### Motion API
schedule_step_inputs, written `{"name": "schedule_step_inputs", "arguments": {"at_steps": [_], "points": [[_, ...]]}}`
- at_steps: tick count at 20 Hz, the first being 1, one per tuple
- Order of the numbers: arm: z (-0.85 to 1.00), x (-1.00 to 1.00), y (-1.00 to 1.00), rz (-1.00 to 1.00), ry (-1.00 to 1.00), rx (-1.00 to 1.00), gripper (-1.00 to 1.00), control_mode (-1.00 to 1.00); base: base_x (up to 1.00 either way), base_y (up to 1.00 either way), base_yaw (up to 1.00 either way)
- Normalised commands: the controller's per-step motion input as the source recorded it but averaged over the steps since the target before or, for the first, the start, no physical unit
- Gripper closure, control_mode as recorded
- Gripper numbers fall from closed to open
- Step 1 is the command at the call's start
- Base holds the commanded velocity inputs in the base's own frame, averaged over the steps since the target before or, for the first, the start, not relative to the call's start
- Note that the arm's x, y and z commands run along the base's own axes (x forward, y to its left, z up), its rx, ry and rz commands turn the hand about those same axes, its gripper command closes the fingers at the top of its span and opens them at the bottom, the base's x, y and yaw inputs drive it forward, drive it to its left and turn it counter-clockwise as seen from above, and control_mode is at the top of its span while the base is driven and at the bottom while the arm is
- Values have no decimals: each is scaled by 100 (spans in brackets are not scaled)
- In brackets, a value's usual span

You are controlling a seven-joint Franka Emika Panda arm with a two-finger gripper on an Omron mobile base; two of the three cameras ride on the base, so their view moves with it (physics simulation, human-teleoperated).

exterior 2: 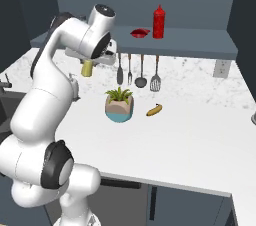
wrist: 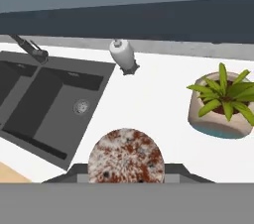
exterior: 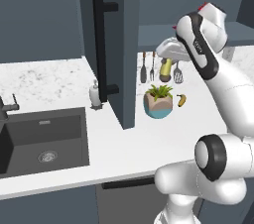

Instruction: Put the shaker and condiment bottle from the counter next to their counterparts in the cabinet.

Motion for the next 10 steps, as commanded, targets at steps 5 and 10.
{"name": "schedule_step_inputs", "arguments": {"at_steps": [5, 10], "points": [[61, 18, 0, -4, -10, 0, 100, -100, 0, 0, 0], [51, 36, 7, -4, -5, 0, 100, -100, 0, 0, 0]]}}
